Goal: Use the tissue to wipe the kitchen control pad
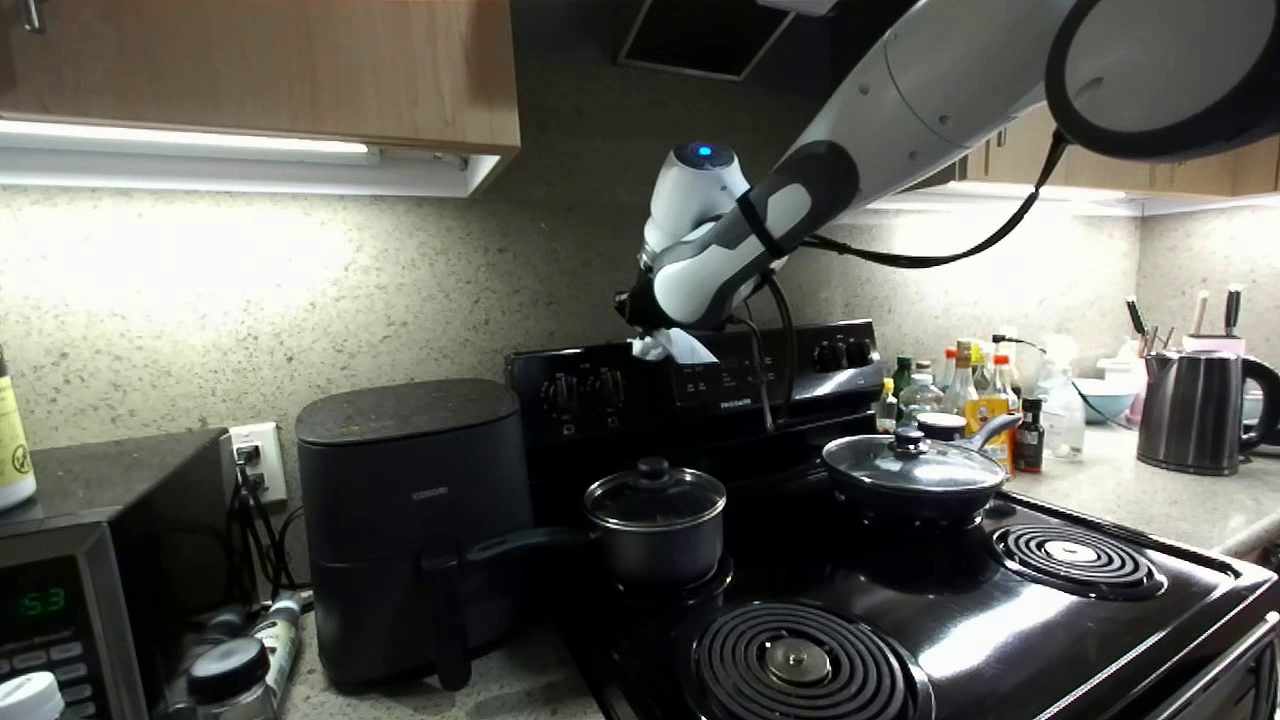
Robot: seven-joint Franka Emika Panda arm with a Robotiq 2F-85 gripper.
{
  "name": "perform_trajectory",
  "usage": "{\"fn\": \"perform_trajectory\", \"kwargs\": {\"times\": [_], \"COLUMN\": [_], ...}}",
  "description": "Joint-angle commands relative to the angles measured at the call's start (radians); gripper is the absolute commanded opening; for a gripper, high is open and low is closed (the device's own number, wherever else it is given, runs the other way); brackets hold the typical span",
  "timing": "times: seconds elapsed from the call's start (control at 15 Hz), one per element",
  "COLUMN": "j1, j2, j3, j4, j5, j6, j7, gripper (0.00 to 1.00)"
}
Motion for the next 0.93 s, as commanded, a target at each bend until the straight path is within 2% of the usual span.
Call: {"fn": "perform_trajectory", "kwargs": {"times": [0.0, 0.33, 0.4, 0.87], "j1": [-0.075, -0.087, -0.079, -0.077], "j2": [-0.026, 0.032, 0.052, 0.061], "j3": [0.072, 0.021, -0.015, -0.094], "j4": [-0.04, 0.035, 0.05, 0.083], "j5": [0.002, -0.081, -0.11, -0.23], "j6": [-0.121, -0.203, -0.204, -0.294], "j7": [-0.09, -0.009, 0.034, 0.273], "gripper": [0.07, 0.07, 0.07, 0.07]}}
